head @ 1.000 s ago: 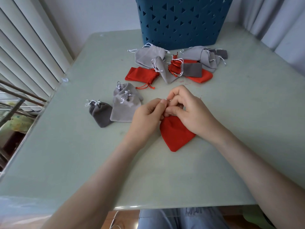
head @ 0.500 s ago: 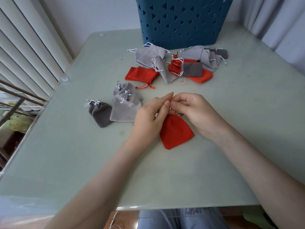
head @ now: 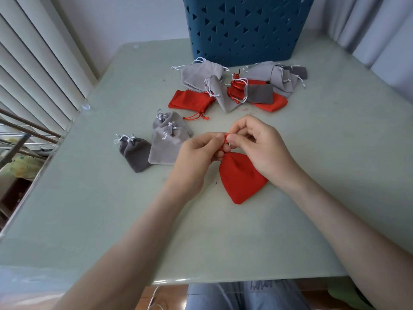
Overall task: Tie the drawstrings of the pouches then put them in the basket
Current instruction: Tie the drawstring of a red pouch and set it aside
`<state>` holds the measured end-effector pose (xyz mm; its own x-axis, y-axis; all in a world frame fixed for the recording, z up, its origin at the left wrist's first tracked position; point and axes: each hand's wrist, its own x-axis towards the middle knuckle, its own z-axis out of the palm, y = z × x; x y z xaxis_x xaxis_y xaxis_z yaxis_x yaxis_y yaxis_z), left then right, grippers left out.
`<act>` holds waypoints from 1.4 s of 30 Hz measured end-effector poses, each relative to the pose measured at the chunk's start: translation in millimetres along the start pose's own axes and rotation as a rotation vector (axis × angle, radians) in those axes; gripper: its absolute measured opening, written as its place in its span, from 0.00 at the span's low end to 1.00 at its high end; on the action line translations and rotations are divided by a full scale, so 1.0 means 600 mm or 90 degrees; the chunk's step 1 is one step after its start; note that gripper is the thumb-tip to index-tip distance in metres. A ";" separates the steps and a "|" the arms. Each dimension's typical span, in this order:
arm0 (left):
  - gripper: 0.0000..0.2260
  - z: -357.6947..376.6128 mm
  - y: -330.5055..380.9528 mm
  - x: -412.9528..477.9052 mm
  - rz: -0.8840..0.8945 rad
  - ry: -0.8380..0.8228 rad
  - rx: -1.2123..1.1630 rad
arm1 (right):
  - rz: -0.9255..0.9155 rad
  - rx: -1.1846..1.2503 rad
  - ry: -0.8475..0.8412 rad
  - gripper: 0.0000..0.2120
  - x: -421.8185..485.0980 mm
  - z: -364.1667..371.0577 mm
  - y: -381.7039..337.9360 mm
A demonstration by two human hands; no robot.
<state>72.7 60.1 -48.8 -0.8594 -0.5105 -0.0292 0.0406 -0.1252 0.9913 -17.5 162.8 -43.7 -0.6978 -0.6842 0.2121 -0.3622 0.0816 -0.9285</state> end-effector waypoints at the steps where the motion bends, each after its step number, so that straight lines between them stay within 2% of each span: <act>1: 0.10 -0.001 -0.001 0.000 0.003 -0.002 0.000 | 0.022 0.011 -0.011 0.06 0.002 -0.001 0.003; 7: 0.12 0.000 -0.008 -0.001 0.061 -0.007 0.047 | 0.115 0.073 -0.176 0.08 0.002 -0.010 0.003; 11: 0.12 0.004 -0.009 -0.003 0.072 -0.002 0.042 | 0.171 0.085 -0.181 0.09 0.005 -0.018 0.000; 16: 0.10 0.004 -0.009 0.000 0.061 -0.012 -0.008 | 0.161 0.081 -0.163 0.08 0.004 -0.014 0.001; 22: 0.09 0.004 0.000 -0.002 0.039 -0.113 -0.180 | 0.228 0.303 -0.216 0.04 0.006 -0.019 -0.006; 24: 0.09 0.000 0.002 -0.002 0.041 -0.141 -0.186 | 0.260 0.358 -0.218 0.08 0.007 -0.020 -0.006; 28: 0.06 -0.007 0.005 -0.001 0.075 -0.138 -0.030 | 0.289 0.364 -0.174 0.18 0.007 -0.018 -0.002; 31: 0.08 -0.009 0.005 -0.001 0.092 -0.099 0.068 | 0.247 0.299 -0.154 0.13 0.005 -0.020 0.001; 36: 0.05 -0.014 -0.003 -0.003 0.155 -0.004 0.258 | 0.110 0.062 -0.087 0.10 0.006 -0.012 0.009; 42: 0.04 -0.002 0.003 -0.009 0.247 0.109 0.374 | 0.043 -0.037 -0.015 0.10 0.008 -0.005 0.008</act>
<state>78.1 61.8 -47.0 -0.7453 -0.5572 0.3663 0.0046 0.5450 0.8384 -24.4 162.3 -46.3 -0.7069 -0.6930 0.1415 -0.3506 0.1696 -0.9211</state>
